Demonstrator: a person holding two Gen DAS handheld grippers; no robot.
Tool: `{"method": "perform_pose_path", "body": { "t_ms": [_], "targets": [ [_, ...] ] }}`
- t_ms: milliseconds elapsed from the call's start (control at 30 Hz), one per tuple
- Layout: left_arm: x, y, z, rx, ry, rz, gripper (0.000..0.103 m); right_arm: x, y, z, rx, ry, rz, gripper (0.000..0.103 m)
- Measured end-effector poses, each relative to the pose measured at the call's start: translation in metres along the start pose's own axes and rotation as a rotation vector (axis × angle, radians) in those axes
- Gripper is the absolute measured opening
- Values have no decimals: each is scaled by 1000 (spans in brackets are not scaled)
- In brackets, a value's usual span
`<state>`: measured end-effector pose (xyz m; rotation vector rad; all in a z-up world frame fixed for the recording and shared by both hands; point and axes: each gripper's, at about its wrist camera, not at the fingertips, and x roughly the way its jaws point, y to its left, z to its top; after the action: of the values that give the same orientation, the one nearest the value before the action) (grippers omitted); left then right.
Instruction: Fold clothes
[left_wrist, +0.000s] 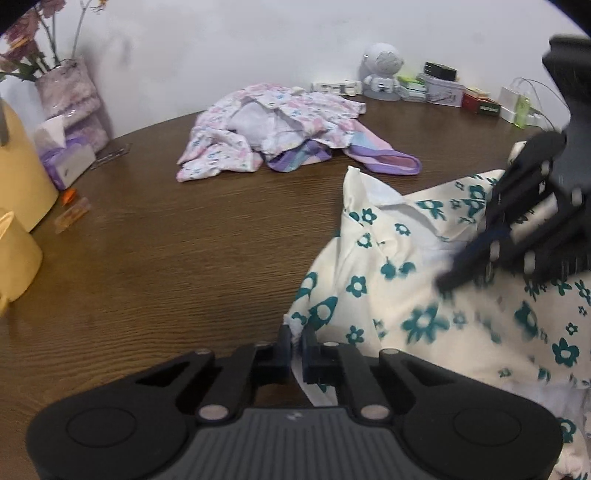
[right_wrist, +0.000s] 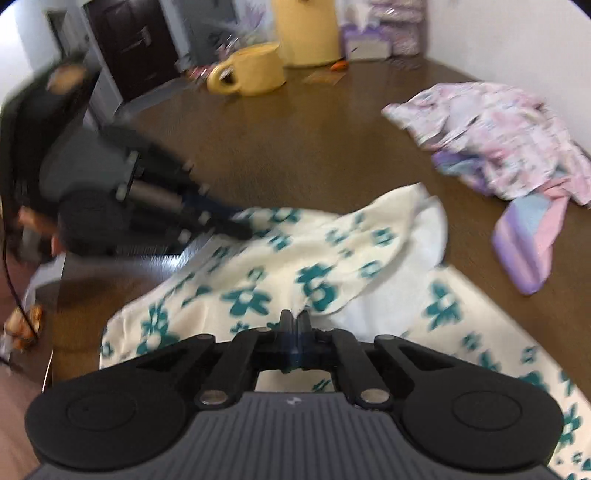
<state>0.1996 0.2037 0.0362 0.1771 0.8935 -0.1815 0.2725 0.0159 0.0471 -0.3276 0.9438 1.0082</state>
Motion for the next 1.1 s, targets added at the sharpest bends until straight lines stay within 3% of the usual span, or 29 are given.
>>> {"method": "perform_pose_path", "body": {
  "t_ms": [100, 133, 267, 333, 433, 533, 700, 900, 967, 1000, 1100],
  "targets": [
    [-1, 2, 0, -20, 0, 8, 5, -3, -11, 7, 26, -39, -31, 2],
    [-1, 2, 0, -27, 1, 13, 11, 1, -13, 7, 39, -31, -15, 3],
    [-27, 4, -6, -88, -47, 14, 24, -6, -15, -3, 83, -47, -10, 27],
    [-47, -4, -11, -71, -88, -8, 25, -29, -12, -12, 86, -93, -4, 30],
    [-76, -37, -15, 52, -144, -107, 23, -61, -3, -31, 62, -126, -5, 32],
    [-87, -77, -14, 205, -138, -184, 25, -85, 9, -56, 44, -120, -38, 35],
    [-55, -120, -14, 351, -12, -142, 25, -110, 9, -106, 99, -88, -100, 40],
    [-37, -132, -17, 392, 17, -133, 25, -132, -11, -166, 230, -82, -187, 48],
    [-33, -137, -17, 418, 6, -104, 19, -137, -22, -178, 275, -99, -197, 49],
    [-32, -140, -17, 425, 5, -96, 0, -139, -27, -181, 297, -112, -194, 49],
    [-31, -145, -17, 434, 12, -71, 0, -141, -46, -180, 359, -151, -189, 49]
  ]
}}
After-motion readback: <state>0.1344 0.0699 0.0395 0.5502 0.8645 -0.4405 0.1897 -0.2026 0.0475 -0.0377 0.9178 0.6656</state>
